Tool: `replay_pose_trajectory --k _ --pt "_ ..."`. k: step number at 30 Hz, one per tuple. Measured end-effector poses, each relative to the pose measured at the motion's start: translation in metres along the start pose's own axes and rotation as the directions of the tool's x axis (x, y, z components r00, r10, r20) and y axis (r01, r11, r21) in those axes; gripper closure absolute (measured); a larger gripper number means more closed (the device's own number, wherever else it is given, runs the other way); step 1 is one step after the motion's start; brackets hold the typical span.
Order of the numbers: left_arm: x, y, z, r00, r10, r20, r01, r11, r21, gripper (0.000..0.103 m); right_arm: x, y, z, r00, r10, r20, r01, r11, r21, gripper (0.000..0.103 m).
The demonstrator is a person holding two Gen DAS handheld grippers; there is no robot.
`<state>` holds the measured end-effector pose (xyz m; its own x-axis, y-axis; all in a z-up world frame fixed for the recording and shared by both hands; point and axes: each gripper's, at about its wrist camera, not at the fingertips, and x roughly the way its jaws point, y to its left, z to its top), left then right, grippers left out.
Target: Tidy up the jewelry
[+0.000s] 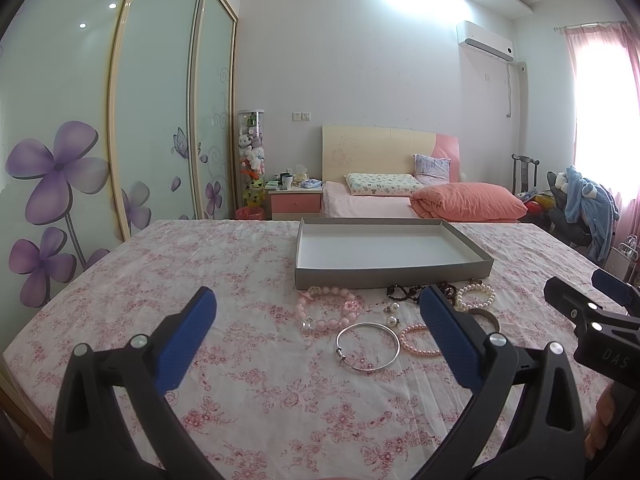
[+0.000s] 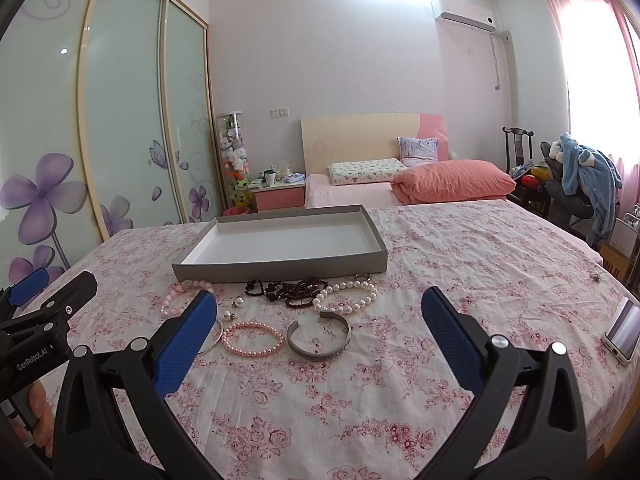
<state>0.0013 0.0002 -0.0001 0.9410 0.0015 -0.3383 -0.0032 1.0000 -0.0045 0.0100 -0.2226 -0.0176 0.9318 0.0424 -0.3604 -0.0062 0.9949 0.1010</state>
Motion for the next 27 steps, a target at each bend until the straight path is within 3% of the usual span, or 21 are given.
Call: replay_pose_trajectory --k 22,27 --pt "0.001 0.001 -0.003 1.0 0.002 -0.006 -0.002 1.0 -0.001 0.004 -0.001 -0.001 -0.001 1.0 0.001 -0.007 0.0 1.0 0.004 0.002" --pt "0.017 0.005 -0.018 0.999 0.005 -0.051 -0.005 1.0 -0.003 0.004 0.018 -0.004 -0.012 0.997 0.005 -0.08 -0.005 1.0 0.004 0.002"
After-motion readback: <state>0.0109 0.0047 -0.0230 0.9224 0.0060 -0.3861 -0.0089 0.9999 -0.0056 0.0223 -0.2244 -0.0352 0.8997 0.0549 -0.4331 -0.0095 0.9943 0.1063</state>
